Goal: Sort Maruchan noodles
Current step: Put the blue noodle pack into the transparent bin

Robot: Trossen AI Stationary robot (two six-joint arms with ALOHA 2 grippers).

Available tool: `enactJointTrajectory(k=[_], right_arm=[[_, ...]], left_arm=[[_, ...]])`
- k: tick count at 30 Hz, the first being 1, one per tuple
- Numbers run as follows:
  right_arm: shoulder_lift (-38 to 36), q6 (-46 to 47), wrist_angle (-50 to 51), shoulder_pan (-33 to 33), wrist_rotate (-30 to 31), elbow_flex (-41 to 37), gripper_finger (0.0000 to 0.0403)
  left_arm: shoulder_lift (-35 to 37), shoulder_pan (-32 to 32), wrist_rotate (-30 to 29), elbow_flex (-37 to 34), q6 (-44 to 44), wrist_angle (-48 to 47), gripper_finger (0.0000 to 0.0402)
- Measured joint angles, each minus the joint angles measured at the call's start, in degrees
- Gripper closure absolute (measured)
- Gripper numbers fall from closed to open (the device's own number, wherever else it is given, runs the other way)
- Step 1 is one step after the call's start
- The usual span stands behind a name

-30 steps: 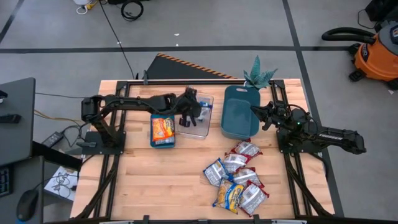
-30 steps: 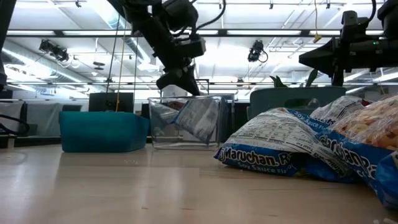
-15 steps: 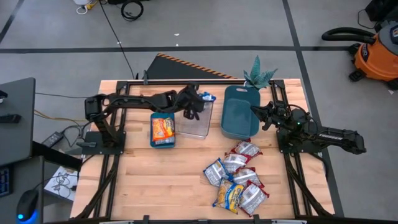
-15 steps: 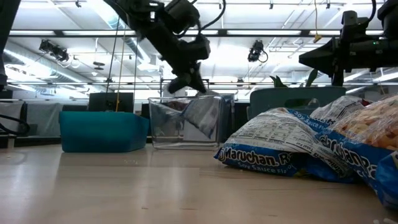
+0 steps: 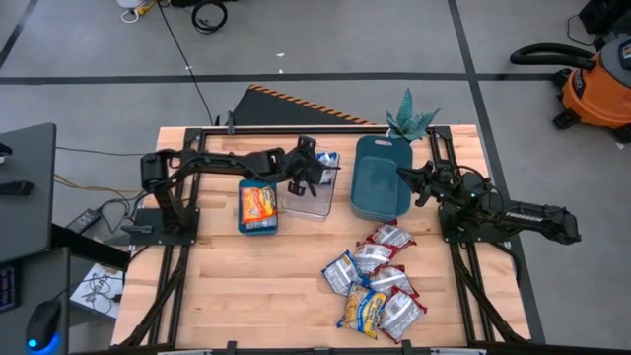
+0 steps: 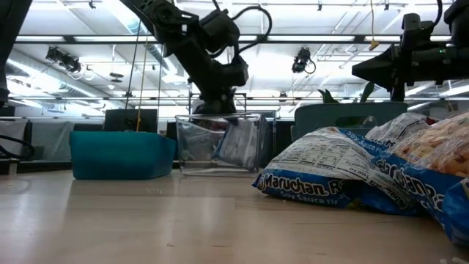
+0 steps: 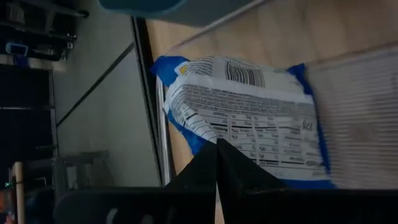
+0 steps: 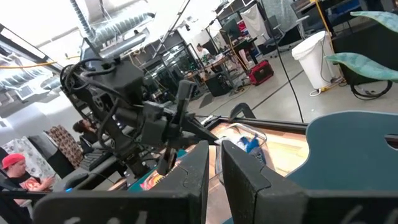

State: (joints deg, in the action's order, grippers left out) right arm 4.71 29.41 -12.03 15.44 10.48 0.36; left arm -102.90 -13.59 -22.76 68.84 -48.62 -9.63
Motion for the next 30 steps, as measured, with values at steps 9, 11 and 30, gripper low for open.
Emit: enactJointTrajectory(k=[9, 11, 30], right_arm=[[0.15, 0.00, -0.33, 0.00, -0.04, 0.00, 0.0353], [0.15, 0.00, -0.30, 0.00, -0.04, 0.00, 0.0353], [0.15, 0.00, -0.29, 0.00, -0.09, 0.00, 0.0353]], left_arm=[[0.25, 2.09, 0.51, 0.04, 1.70, -4.10, 0.0390], [0.25, 2.48, 0.53, 0.04, 3.34, -4.33, 0.0386], [0.27, 9.27, 1.58, 0.04, 7.04, -1.54, 0.0392]])
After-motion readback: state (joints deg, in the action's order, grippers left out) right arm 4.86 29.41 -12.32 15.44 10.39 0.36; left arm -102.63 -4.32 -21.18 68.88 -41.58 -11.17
